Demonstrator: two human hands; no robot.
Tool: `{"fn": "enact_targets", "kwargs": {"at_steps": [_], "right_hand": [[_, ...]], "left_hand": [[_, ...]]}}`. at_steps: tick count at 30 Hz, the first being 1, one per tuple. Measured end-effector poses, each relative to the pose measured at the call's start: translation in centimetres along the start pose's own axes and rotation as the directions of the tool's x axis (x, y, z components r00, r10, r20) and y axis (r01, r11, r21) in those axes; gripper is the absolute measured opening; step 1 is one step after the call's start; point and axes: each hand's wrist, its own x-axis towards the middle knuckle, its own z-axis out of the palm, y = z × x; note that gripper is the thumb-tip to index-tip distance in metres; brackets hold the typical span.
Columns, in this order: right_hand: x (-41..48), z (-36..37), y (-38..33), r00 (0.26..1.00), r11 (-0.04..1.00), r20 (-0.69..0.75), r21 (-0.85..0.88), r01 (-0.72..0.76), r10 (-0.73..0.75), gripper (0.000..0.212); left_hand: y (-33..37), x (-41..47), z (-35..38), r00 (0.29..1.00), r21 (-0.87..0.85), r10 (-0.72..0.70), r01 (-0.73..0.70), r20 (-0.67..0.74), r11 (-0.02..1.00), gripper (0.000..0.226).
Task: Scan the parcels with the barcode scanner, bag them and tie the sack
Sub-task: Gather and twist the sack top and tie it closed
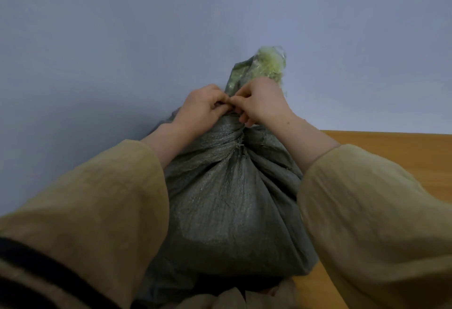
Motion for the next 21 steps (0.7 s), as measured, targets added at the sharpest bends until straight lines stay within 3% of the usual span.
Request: {"fn": "enact_targets", "kwargs": {"at_steps": [3,8,13,15,17,21], "right_hand": [[0.6,-0.2,-0.8,0.996,0.997,0.082,-0.068,-0.04,0.045,0.02],[0.3,-1.1,-1.9,0.976,0.94,0.196,-0.339,-0.026,0.097,0.022],[-0.1,-1.0,-1.6,0.97,0.907,0.22,-0.42,-0.004,0.106,0.015],[0.0,-1.0,-0.7,0.976,0.952,0.186,-0.301,-0.05,0.11,0.012],[-0.2,-0.8,0.2,0.978,0.991,0.164,-0.069,-0.118,0.127,0.01],[-1.4,-0.7,1.9,0.98,0.947,0.158,0.279,-0.159,0.118,0.007]], "left_hand": [[0.2,-0.1,-0.3,0.998,0.043,0.044,-0.046,0.041,0.998,0.017],[1.0,-0.3,0.1,0.98,0.127,0.127,-0.147,0.155,0.981,0.028],[1.8,-0.6,0.4,0.956,0.182,0.187,-0.229,0.224,0.956,0.034],[1.4,-0.7,0.4,0.953,0.153,0.215,-0.25,0.214,0.956,0.04],[1.1,-0.6,0.3,0.962,0.127,0.197,-0.223,0.189,0.967,0.041],[1.2,-0.2,0.2,0.98,0.149,0.12,-0.144,0.159,0.978,0.026]]}}
